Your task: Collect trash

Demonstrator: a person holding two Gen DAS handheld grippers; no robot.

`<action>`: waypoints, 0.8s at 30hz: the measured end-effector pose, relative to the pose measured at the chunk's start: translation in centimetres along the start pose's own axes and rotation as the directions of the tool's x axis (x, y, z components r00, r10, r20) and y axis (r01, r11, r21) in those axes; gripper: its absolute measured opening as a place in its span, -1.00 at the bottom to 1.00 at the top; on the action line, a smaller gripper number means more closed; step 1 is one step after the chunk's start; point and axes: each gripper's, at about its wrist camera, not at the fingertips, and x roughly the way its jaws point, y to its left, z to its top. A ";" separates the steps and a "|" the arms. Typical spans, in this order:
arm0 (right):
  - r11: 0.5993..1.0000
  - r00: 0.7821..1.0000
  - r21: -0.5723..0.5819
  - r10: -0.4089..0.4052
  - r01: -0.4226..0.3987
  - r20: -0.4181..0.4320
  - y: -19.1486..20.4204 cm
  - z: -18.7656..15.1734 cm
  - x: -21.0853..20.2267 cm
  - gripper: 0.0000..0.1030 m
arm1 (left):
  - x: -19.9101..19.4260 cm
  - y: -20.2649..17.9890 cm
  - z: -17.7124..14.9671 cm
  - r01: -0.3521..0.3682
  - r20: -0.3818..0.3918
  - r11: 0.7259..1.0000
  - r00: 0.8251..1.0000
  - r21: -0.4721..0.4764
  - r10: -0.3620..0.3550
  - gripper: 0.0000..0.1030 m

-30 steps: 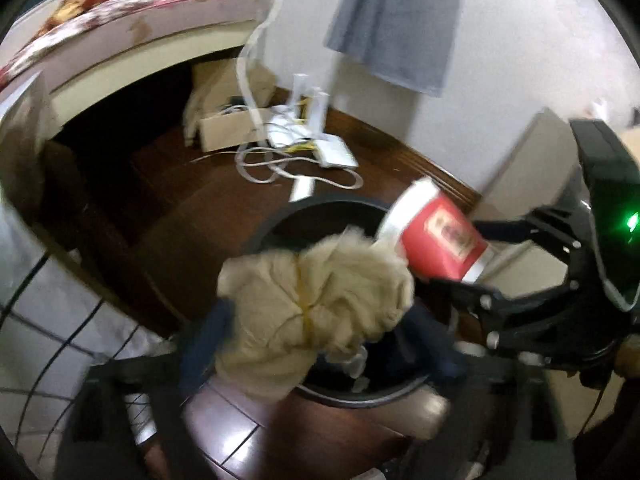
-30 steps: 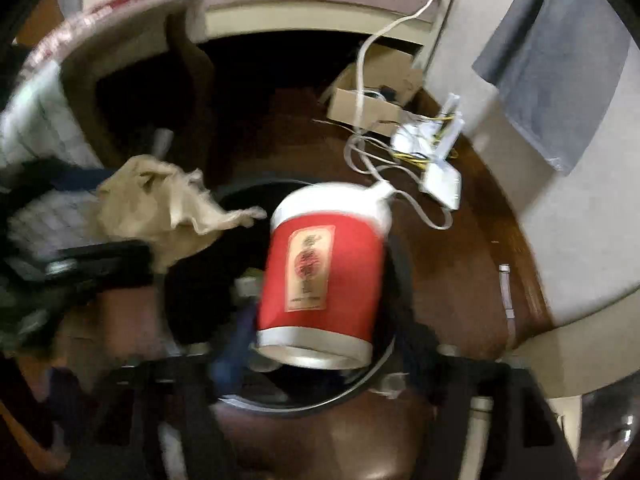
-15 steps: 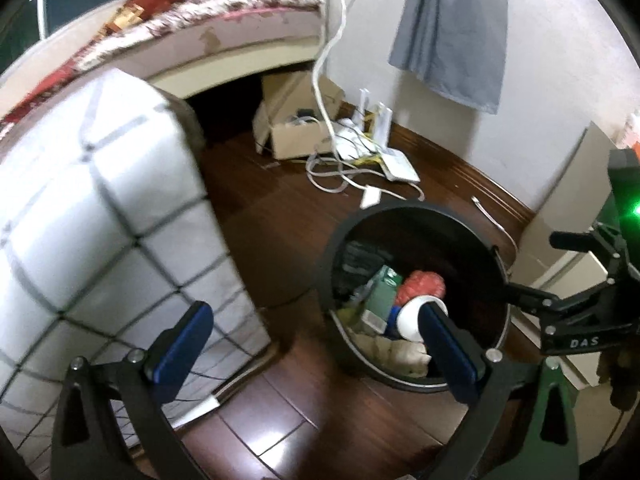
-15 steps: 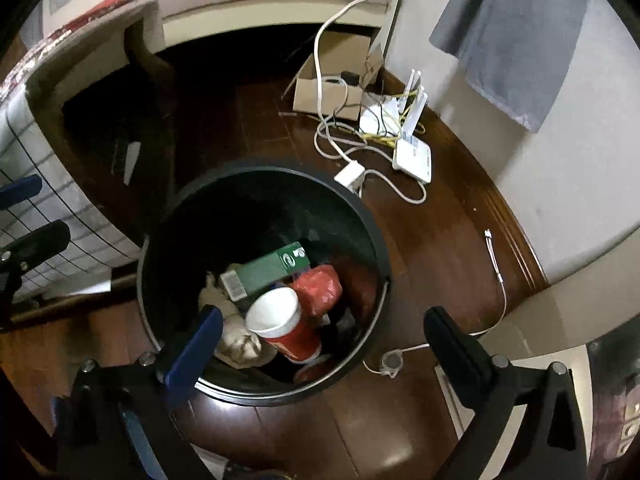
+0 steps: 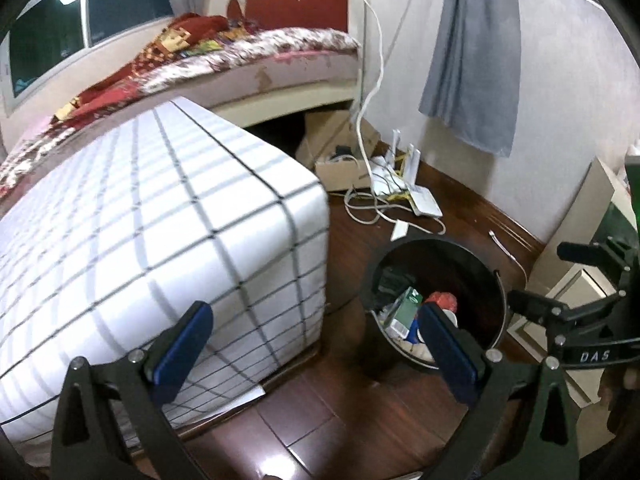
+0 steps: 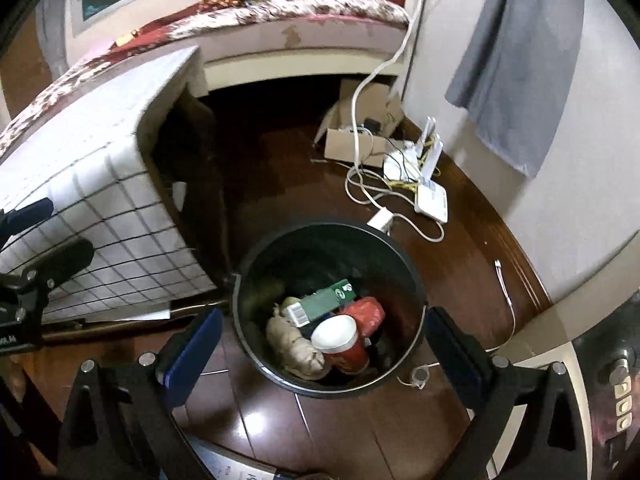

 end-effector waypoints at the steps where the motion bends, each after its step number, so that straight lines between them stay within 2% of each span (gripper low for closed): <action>1: 1.000 1.000 -0.008 -0.001 0.001 0.004 0.4 0.1 -0.4 0.98 | -0.6 0.4 0.0 -0.004 0.007 1.000 1.000 -0.005 0.004 0.99; 9: 0.999 0.997 -0.030 0.020 -0.018 0.078 3.5 0.3 -4.5 0.98 | -4.6 2.3 -0.6 -0.050 0.051 0.999 0.997 -0.014 0.051 0.99; 16: 0.999 0.990 -0.045 -0.003 0.010 0.144 7.1 -0.1 -9.2 0.98 | -8.7 4.6 -2.1 -0.097 0.100 0.994 0.990 -0.055 0.103 0.99; 21: 1.000 0.979 -0.004 0.015 -0.015 0.202 9.3 -1.6 -12.2 0.98 | -12.4 6.1 -3.7 -0.121 0.150 0.989 0.980 -0.087 0.133 0.99; 24: 0.999 0.968 0.030 -0.024 0.017 0.248 10.3 -2.6 -14.2 0.98 | -14.1 6.2 -4.6 -0.142 0.183 0.987 0.971 -0.078 0.154 0.99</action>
